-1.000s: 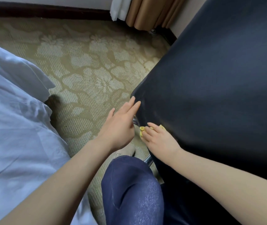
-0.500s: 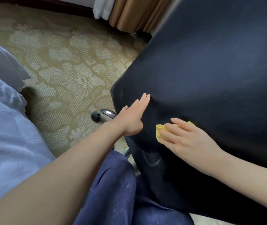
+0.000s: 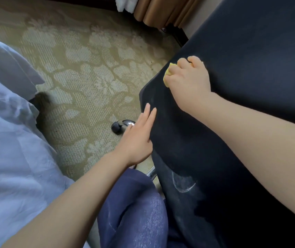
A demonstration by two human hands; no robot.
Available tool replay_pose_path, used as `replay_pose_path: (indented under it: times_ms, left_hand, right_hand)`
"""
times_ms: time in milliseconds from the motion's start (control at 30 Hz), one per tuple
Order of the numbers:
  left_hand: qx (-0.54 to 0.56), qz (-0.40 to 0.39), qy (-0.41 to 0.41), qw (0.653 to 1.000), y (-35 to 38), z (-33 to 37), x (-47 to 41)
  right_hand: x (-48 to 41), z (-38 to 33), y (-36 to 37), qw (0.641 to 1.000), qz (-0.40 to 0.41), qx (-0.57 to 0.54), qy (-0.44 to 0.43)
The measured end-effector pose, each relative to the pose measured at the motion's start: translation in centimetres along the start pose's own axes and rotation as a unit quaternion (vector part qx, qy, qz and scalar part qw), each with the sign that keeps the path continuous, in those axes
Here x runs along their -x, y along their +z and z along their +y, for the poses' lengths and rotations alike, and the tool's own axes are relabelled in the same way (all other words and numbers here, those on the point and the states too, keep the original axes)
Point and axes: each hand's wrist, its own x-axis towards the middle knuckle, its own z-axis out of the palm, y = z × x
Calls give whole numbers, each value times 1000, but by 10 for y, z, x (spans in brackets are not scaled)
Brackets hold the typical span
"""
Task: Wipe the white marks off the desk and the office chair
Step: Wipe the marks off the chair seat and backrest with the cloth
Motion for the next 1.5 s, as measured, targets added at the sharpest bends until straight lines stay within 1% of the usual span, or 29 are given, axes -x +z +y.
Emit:
replay_pose_path:
  times_ms: [100, 233, 367, 567, 667, 800, 933, 1000, 1067, 1133, 1167, 1267, 1367, 1433, 1500]
  left_hand:
    - [-6, 3, -13, 1000, -7, -20, -1]
    - [-4, -6, -31, 999, -13, -33, -2]
    - [-12, -5, -37, 999, -17, -33, -2]
    - [-9, 7, -18, 1000, -24, -13, 4]
    - [3, 6, -9, 1000, -24, 6, 10]
    - [-1, -11, 18, 1000, -18, 39, 16]
    - [-8, -30, 59, 998, -9, 76, 27]
    - [-13, -42, 75, 996, -1, 88, 34]
    - [-25, -54, 87, 994, 6, 95, 37]
    - [-45, -69, 97, 992, 13, 101, 39]
    - [-54, -74, 101, 991, 15, 102, 40]
    - [-75, -78, 106, 988, 18, 102, 40]
    - [-108, -80, 114, 984, 15, 96, 36]
    - [-128, -83, 123, 981, 12, 93, 34]
    - [-138, -84, 129, 978, 11, 91, 32]
  right_hand:
    - [-31, -14, 10, 1000, -14, 16, -8]
    - [-45, -35, 31, 995, -48, 41, -74]
    - [-31, -49, 49, 985, -82, 47, -141]
    - [21, -68, 68, 973, -97, 46, -206]
    - [70, -81, 87, 964, -100, 62, -240]
    - [144, -84, 104, 963, -110, 17, -247]
    - [224, -62, 93, 969, -44, 11, -243]
    - [253, -50, 90, 970, -35, 8, -240]
    - [269, -36, 84, 975, -10, 9, -220]
    - [279, -23, 72, 983, 42, 11, -178]
    - [282, -16, 66, 986, 70, 15, -152]
    - [275, 5, 41, 991, 113, 37, -67]
    - [255, 16, 28, 988, 156, 11, -2]
    - [242, 12, 27, 987, 159, 1, 22]
    - [235, 0, 37, 989, 145, -1, 18]
